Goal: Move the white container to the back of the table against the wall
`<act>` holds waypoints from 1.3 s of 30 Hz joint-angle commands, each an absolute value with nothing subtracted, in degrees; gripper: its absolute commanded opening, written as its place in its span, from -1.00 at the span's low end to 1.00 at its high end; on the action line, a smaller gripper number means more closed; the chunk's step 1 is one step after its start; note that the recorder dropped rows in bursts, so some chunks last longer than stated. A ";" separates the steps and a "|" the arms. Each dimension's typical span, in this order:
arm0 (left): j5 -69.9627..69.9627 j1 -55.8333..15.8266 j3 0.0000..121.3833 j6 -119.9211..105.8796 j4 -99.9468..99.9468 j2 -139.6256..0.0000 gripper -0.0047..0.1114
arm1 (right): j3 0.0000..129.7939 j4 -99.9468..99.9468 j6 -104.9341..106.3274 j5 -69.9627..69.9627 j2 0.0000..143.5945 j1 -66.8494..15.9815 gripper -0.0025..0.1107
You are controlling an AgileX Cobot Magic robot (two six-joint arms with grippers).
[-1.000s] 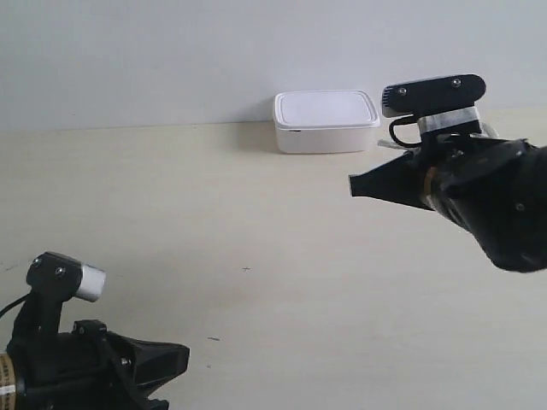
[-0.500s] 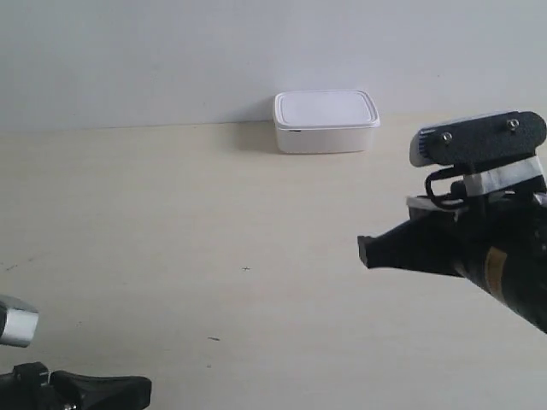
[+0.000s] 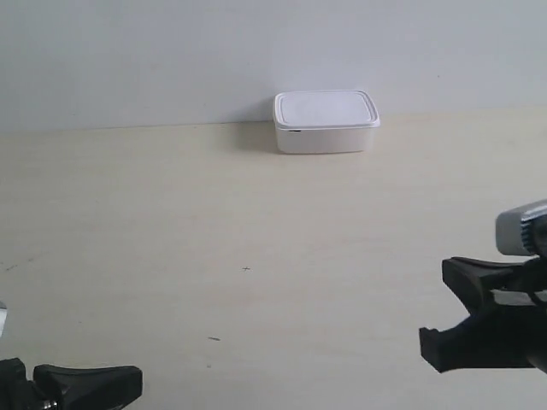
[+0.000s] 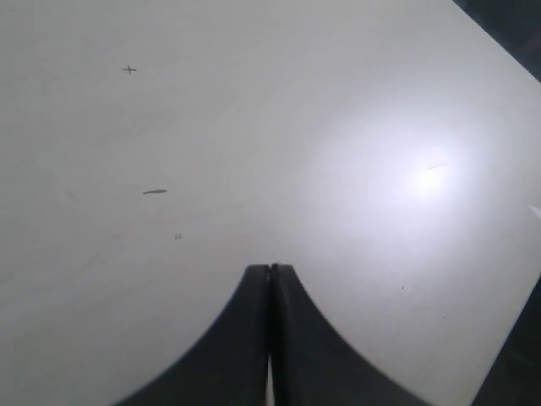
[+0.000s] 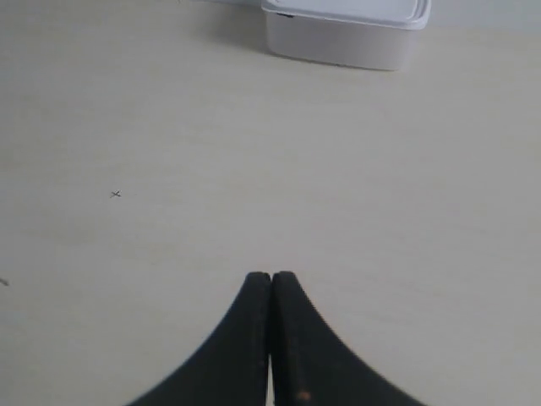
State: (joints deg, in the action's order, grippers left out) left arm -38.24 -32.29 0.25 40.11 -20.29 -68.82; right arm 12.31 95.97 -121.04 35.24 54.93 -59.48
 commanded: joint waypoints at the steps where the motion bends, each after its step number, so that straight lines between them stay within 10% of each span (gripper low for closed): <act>1: -35.75 -32.70 0.00 41.05 -21.10 -67.59 -0.92 | 8.30 95.21 -121.26 33.24 46.51 -60.65 -0.96; 27: -20.15 -32.70 0.00 52.35 -32.23 -40.31 -0.92 | 0.00 94.97 -119.45 14.62 0.23 -60.65 -0.96; 39: -16.13 -32.70 0.00 66.69 -46.53 -24.04 -0.92 | 0.00 96.38 -119.67 15.29 0.00 -60.65 -0.96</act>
